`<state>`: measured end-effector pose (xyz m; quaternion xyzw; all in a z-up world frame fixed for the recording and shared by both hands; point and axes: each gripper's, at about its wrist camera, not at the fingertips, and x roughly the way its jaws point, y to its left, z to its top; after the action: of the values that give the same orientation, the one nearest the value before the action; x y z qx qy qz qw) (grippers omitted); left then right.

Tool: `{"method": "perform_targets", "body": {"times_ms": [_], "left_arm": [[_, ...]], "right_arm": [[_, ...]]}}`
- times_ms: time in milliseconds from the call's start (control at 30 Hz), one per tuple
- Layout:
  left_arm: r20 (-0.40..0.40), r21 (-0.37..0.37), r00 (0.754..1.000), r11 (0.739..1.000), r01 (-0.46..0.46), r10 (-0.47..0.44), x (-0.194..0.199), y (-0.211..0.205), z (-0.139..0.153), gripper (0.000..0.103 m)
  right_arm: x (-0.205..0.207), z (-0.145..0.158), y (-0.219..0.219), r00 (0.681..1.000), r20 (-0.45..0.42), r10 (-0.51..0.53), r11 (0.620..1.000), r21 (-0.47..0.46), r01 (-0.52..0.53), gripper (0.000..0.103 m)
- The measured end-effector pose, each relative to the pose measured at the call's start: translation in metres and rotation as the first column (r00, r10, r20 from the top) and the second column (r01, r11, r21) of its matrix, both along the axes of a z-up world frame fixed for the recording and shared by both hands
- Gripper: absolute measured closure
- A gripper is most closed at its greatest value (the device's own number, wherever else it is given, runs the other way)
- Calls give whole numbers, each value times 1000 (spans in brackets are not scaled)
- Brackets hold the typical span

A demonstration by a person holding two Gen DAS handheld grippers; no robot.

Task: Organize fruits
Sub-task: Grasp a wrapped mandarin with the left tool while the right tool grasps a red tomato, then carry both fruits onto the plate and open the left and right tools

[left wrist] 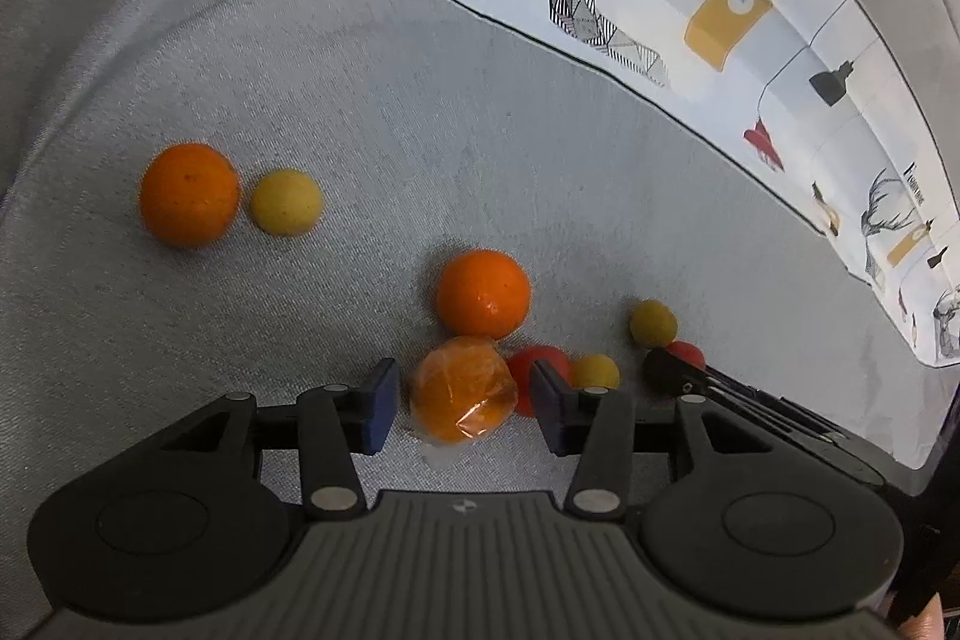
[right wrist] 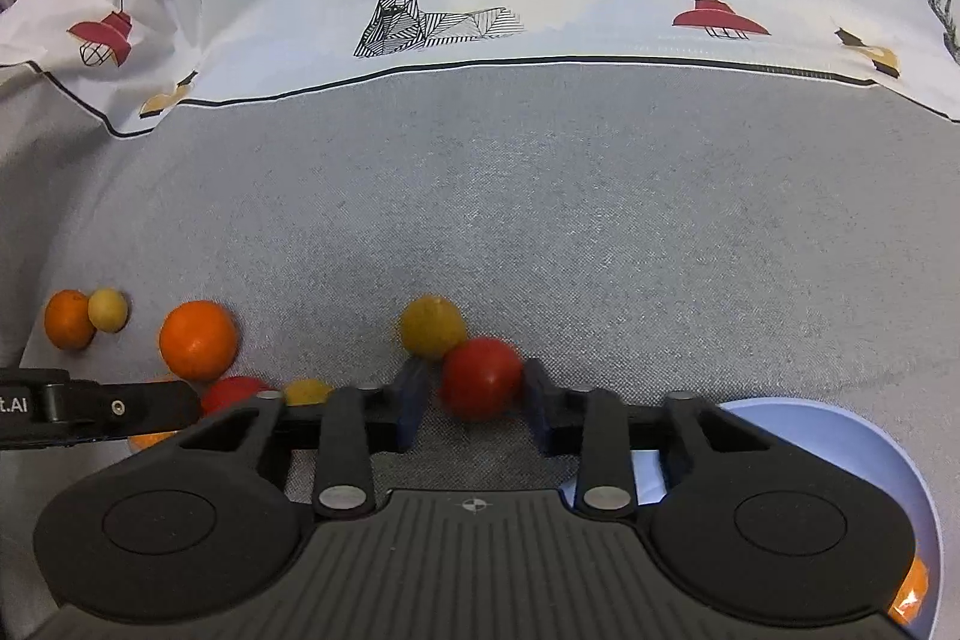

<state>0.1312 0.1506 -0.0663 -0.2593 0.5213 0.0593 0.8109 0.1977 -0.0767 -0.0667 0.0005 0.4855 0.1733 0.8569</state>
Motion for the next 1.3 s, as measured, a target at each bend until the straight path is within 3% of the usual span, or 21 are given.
{"method": "perform_targets", "body": {"times_ms": [67,133,333,467,667,900,1133,1300], "left_arm": [[2,1,1000,1000,0,0,1,0,0,53],[0,6,1000,1000,4,-4,1,0,0,61],[2,47,1000,999,0,0,-3,1,12,62],[17,141,1000,990,12,-15,-11,-1,25,62],[-79,192,995,979,67,-53,-13,-1,12,61],[-99,196,992,976,91,-72,-11,-2,4,61],[-47,217,996,972,87,-79,-26,-5,21,62],[32,310,988,941,133,-150,-53,-25,50,61]], "right_arm": [[0,0,0,1000,-1,-2,1000,1,2,73],[-1,2,0,1000,3,-5,1000,1,5,73],[-10,21,1,999,36,-18,1000,22,17,73],[-23,32,7,999,48,22,999,38,-24,73],[-48,46,19,993,74,91,995,29,-93,73],[-55,58,2,996,74,42,997,60,-46,73],[-81,81,-35,994,107,-38,993,119,25,73],[-104,91,-57,990,125,-69,992,117,54,73]]}}
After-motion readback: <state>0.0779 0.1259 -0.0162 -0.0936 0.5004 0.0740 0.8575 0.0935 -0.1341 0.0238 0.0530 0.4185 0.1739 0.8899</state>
